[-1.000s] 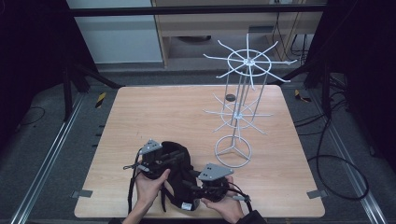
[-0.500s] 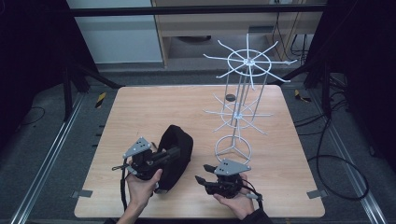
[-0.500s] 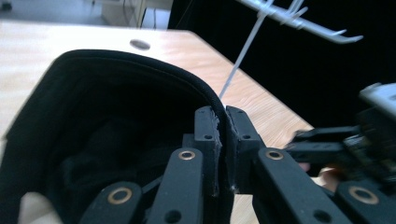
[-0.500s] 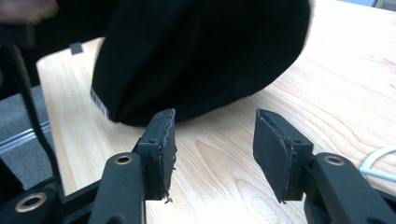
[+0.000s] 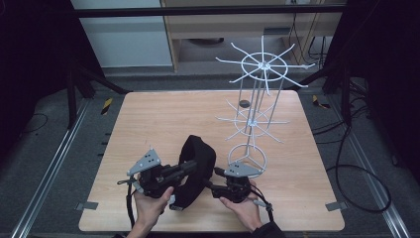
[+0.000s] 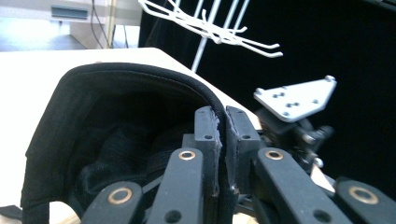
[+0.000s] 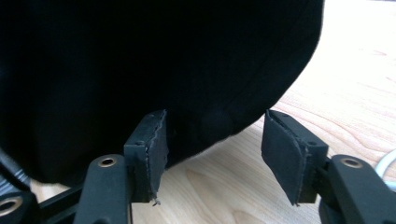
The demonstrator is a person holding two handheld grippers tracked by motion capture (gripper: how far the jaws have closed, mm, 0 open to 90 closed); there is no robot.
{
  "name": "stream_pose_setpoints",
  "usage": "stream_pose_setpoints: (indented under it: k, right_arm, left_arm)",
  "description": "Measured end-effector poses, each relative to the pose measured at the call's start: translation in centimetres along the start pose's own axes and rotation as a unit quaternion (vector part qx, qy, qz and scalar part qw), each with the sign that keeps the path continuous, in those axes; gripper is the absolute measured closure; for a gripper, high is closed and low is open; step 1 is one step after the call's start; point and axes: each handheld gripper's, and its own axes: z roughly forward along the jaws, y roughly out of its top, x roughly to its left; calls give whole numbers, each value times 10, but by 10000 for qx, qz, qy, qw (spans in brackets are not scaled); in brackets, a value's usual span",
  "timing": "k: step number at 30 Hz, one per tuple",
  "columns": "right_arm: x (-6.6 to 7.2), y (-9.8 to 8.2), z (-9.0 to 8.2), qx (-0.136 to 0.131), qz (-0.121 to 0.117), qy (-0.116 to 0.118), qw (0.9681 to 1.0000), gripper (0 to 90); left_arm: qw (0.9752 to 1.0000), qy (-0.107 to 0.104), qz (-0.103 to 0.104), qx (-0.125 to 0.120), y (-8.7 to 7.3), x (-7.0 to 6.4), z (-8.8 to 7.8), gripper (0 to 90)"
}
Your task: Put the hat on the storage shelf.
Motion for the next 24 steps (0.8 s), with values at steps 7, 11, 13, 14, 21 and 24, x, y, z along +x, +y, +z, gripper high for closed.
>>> stream_pose_setpoints:
  k: [7,11,13,14,21,24]
  right_arm:
    - [-6,-3,5,33,326,132,9994,687]
    - [-5,-1,2,127,269,-1,9996,722]
    - [-5,2,-2,126,178,-53,9997,727]
    - [-4,3,-3,112,118,-76,9998,727]
    - [3,15,-18,3,-235,-209,9995,730]
    - [6,20,-21,-27,-300,-183,9994,732]
  left_arm:
    - [9999,-14,102,91,-3,-3,3,837]
    - [9997,118,197,85,-4,-1,1,836]
    - [9993,243,269,64,-3,1,-2,833]
    - [9991,310,286,44,-3,3,-4,831]
    - [9961,825,320,60,-7,20,-21,804]
    - [9927,1122,408,142,-12,27,-25,795]
